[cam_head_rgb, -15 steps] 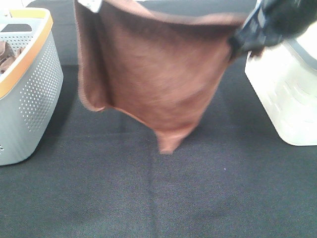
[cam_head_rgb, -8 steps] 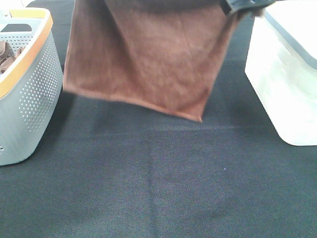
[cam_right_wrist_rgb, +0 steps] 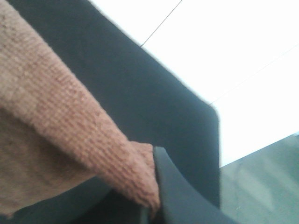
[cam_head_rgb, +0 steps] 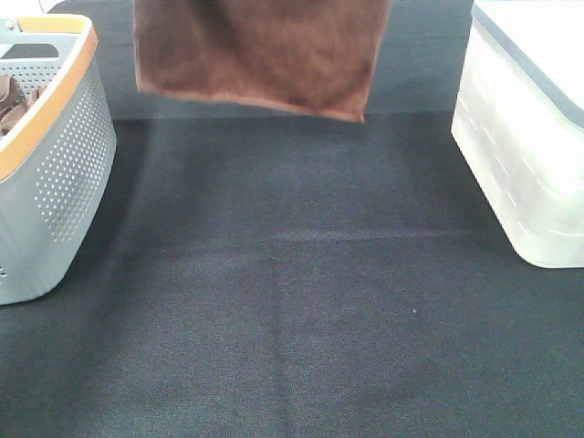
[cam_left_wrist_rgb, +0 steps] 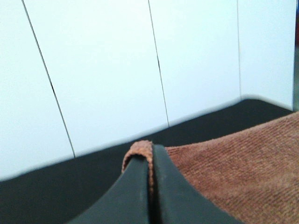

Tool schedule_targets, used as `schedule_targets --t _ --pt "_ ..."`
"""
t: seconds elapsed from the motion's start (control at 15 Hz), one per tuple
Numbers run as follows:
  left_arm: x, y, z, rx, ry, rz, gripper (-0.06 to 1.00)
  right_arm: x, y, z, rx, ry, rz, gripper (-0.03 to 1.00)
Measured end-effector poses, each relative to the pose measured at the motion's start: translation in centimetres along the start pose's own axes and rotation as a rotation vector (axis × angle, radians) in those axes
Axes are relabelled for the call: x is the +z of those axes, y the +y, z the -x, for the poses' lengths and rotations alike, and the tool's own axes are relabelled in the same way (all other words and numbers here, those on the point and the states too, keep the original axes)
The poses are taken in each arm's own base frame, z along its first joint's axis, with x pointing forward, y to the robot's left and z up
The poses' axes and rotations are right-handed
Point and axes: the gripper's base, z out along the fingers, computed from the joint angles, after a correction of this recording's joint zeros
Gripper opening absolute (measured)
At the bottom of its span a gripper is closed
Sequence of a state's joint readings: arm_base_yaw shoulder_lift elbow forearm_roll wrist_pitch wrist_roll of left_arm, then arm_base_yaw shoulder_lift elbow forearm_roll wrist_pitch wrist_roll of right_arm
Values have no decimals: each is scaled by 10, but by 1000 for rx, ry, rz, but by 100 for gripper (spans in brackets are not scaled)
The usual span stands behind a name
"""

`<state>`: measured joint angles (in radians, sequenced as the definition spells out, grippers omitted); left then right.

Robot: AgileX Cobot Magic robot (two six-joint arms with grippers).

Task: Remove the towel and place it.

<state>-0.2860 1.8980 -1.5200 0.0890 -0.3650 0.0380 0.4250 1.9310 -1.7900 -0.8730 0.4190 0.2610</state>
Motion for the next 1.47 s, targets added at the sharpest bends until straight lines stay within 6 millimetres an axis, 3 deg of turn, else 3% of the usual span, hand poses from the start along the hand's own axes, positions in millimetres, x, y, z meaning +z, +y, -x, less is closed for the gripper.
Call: schedule_targets --t 0.13,0.27,0.53,0.73,0.93,1.0,1.47 --pt "17 -2 -30 -5 -192 4 0 22 -7 -1 35 -8 -42 0" --pt "25 -6 -60 -5 -222 -5 0 37 -7 -10 98 12 -46 0" --pt "33 -11 -112 -48 -8 -19 0 56 16 -32 258 144 32 0" --pt "29 -20 -140 -52 318 -38 0 61 35 -61 302 369 84 0" --pt "17 -38 -152 -41 580 -76 0 54 43 -73 340 529 139 0" --pt "17 -38 -152 -41 580 -76 0 54 43 -73 340 529 139 0" --pt "-20 -57 -154 -57 1058 -114 0 33 61 -91 351 844 315 0"
